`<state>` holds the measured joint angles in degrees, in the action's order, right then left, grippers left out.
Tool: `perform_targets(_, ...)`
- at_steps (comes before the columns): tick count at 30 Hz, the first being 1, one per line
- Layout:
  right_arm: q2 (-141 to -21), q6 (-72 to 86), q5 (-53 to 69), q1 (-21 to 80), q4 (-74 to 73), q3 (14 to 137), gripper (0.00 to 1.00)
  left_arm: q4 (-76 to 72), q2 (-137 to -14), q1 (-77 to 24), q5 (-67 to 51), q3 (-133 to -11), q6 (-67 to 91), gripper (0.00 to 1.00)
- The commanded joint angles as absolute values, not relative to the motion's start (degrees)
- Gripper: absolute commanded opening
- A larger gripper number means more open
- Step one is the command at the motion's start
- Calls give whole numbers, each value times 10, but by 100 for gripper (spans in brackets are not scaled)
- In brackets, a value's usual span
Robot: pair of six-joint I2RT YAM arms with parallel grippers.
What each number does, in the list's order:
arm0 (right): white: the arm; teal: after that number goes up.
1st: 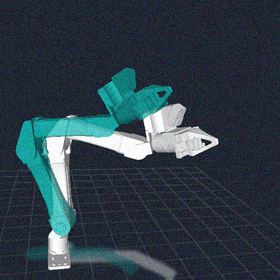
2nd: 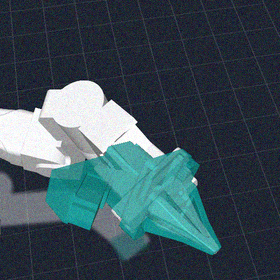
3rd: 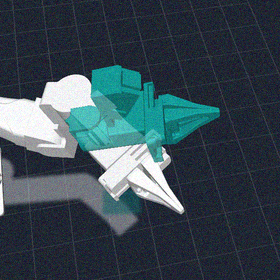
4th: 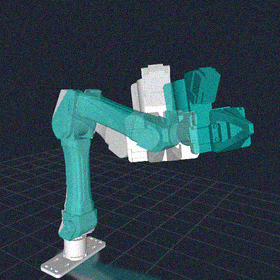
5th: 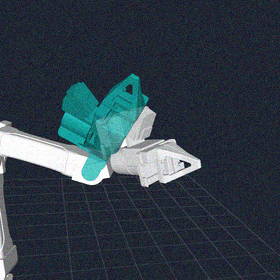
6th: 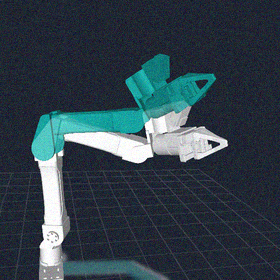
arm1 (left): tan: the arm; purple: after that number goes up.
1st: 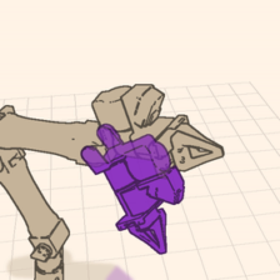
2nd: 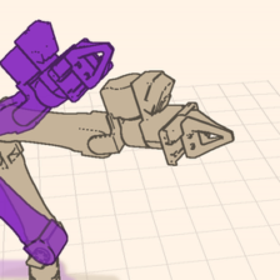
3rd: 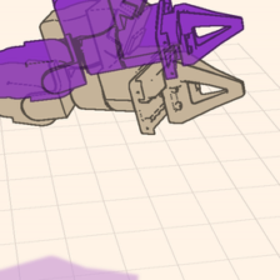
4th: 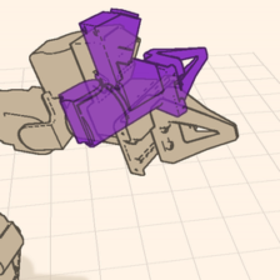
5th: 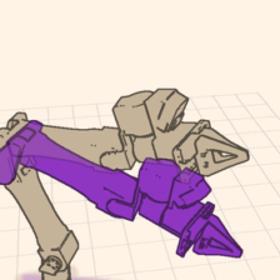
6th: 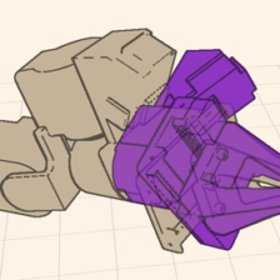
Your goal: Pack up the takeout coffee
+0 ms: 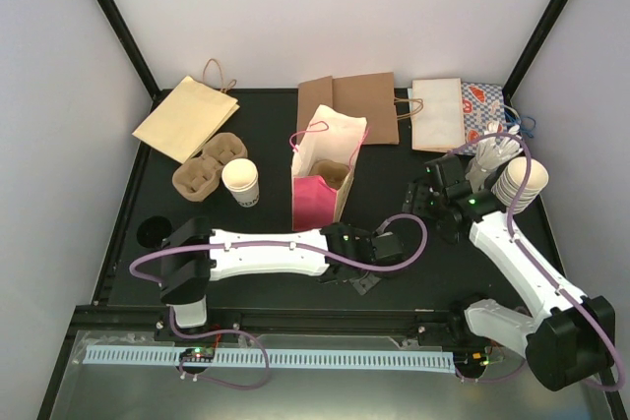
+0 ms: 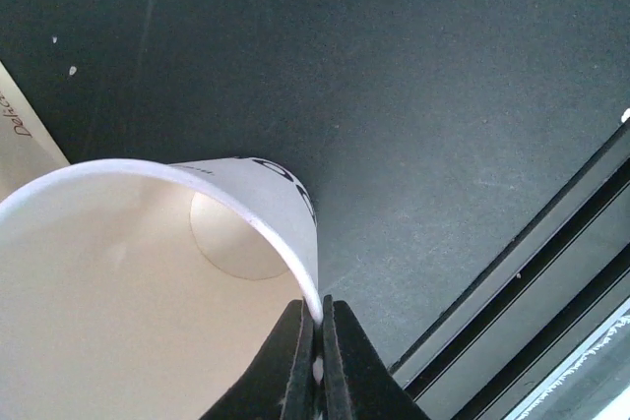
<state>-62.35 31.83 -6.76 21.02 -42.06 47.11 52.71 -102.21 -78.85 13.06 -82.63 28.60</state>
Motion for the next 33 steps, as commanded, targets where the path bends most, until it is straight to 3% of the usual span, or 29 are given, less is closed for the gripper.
perform_targets(1,-615,330,-70,196,-429,467,92,543,-1038,-792,143,-856,260,2)
perform_targets(5,-620,329,-61,185,-425,463,94,537,-1039,-793,133,-855,259,11)
perform_targets(13,-617,325,-18,146,-408,452,95,513,-1000,-792,118,-844,250,52)
perform_targets(18,-602,322,1,120,-395,442,95,508,-964,-792,125,-840,238,69)
perform_targets(24,-612,318,45,69,-384,434,95,475,-869,-787,144,-784,221,81)
perform_targets(33,-635,329,100,12,-337,417,95,374,-671,-762,143,-578,275,84)
